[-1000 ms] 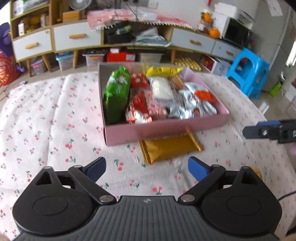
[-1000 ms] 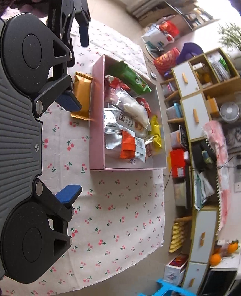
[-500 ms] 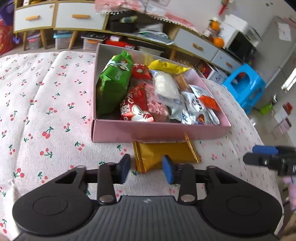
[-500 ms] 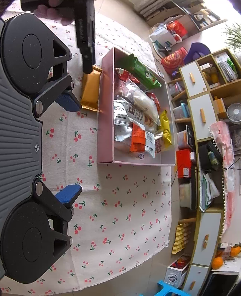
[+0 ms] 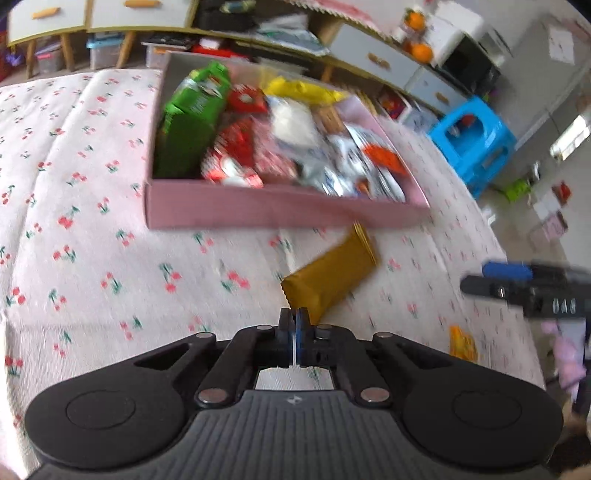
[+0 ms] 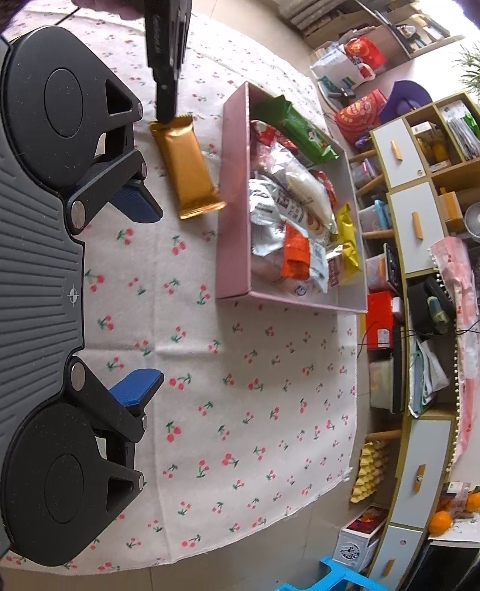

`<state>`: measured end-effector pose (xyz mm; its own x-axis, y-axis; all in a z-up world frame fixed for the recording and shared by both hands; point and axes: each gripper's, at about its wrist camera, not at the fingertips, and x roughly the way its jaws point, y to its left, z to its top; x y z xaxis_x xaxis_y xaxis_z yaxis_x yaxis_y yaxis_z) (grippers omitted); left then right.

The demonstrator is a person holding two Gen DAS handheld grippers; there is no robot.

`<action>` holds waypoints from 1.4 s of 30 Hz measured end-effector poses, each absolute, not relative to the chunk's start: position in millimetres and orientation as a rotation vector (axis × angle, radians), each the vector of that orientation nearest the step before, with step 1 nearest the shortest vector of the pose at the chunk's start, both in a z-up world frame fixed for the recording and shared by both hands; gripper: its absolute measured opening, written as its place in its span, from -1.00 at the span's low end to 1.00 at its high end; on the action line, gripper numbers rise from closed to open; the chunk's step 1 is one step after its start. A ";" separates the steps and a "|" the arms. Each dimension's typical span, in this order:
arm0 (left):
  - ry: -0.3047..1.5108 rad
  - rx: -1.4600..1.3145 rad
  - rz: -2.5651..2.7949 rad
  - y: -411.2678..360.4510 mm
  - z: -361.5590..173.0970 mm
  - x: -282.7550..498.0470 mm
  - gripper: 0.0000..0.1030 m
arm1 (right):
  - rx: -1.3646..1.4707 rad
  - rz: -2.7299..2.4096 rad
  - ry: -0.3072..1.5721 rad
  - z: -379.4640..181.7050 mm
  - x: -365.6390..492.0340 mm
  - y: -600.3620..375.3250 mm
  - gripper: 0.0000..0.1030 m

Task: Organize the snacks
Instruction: 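Grasp the gold wafer bar with the left gripper while the right gripper grasps the orange cracker packet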

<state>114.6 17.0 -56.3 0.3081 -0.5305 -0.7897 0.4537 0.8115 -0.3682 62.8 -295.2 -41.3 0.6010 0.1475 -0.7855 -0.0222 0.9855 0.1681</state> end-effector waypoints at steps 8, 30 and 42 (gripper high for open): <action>0.958 0.153 -0.697 4.0 -45.3 85.7 -0.29 | 0.104 0.147 0.949 -46.3 45.4 -308.6 0.71; 0.842 0.420 -0.695 -41.2 -60.9 82.6 0.59 | -0.217 0.410 1.013 -77.8 7.5 -296.3 0.71; 0.817 0.405 -0.699 -43.8 -60.9 89.4 0.48 | -0.254 0.430 0.977 -79.6 8.8 -294.8 0.65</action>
<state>89.4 -43.8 -60.9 0.4828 -0.4075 -0.7751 0.7033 0.7078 0.0659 8.8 -294.8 -79.6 0.4848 0.2367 -0.8420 -0.4610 0.8873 -0.0160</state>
